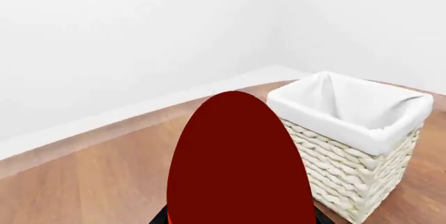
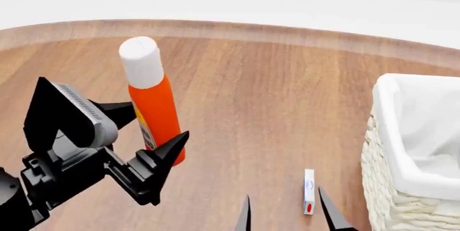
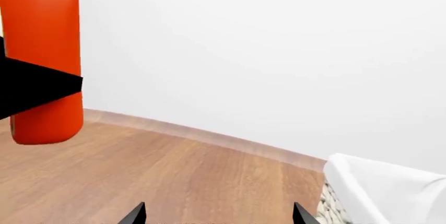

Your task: Pick up the ketchup, and put it in the basket.

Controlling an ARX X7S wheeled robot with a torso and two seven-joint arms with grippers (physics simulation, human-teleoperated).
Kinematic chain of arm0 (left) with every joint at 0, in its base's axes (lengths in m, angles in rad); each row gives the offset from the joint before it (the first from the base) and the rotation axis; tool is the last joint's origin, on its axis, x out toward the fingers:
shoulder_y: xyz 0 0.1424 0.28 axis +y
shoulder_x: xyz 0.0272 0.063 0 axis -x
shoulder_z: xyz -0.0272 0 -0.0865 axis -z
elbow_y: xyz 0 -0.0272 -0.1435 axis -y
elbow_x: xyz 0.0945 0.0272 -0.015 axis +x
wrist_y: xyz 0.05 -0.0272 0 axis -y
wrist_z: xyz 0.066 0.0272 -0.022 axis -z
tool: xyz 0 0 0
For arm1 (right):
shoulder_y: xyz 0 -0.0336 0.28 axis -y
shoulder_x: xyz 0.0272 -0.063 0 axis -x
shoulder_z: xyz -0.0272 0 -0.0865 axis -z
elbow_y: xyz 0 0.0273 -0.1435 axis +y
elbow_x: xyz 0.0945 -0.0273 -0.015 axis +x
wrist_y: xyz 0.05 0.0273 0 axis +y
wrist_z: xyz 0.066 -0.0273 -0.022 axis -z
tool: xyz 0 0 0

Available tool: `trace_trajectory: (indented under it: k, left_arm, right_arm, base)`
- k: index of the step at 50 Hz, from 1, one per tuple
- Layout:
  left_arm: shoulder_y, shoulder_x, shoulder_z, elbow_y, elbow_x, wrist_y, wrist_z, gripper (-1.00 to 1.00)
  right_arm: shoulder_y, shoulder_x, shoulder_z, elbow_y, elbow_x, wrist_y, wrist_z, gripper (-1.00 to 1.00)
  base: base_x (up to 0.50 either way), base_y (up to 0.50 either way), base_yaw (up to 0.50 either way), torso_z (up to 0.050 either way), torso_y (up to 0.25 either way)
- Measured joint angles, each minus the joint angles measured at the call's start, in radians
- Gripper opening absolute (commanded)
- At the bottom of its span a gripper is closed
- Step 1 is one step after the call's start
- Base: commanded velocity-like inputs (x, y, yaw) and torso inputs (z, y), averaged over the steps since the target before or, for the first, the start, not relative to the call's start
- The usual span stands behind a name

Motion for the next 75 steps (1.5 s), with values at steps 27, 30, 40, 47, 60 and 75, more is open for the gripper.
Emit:
trace_trajectory:
  k: [27, 30, 40, 47, 60, 75]
  left_arm:
    - [-0.246, 0.033, 0.15, -0.408, 0.048, 0.127, 0.363, -1.0]
    - [-0.261, 0.037, 0.159, -0.436, 0.052, 0.136, 0.385, -1.0]
    - [-0.302, 0.053, 0.181, -0.532, 0.066, 0.176, 0.442, -1.0]
    - [-0.316, 0.061, 0.189, -0.589, 0.076, 0.206, 0.467, -1.0]
    - [-0.311, 0.06, 0.19, -0.625, 0.077, 0.244, 0.491, -1.0]
    - [-0.302, 0.065, 0.198, -0.649, 0.081, 0.276, 0.504, -1.0]
  right_arm:
    - [0.003, 0.003, -0.016, 0.017, -0.002, -0.009, 0.003, 1.0]
    - [0.004, 0.003, -0.016, 0.018, -0.001, -0.006, 0.005, 1.0]
    - [0.018, 0.0, 0.009, -0.021, 0.056, 0.068, 0.005, 1.0]
    - [0.041, 0.003, 0.056, -0.127, 0.171, 0.217, 0.009, 1.0]
    - [0.145, 0.068, 0.253, -0.368, 0.608, 0.528, 0.188, 1.0]
    - [0.534, 0.327, 0.325, -0.417, 1.451, 0.574, 0.689, 1.0]
  base:
    - [0.0, 0.0, 0.0, 0.0, 0.0]
    - [0.0, 0.0, 0.0, 0.0, 0.0]
    - [0.0, 0.0, 0.0, 0.0, 0.0]
    - [0.0, 0.0, 0.0, 0.0, 0.001]
    - [0.0, 0.0, 0.0, 0.0, 0.0]
    - [0.0, 0.0, 0.0, 0.0, 0.001]
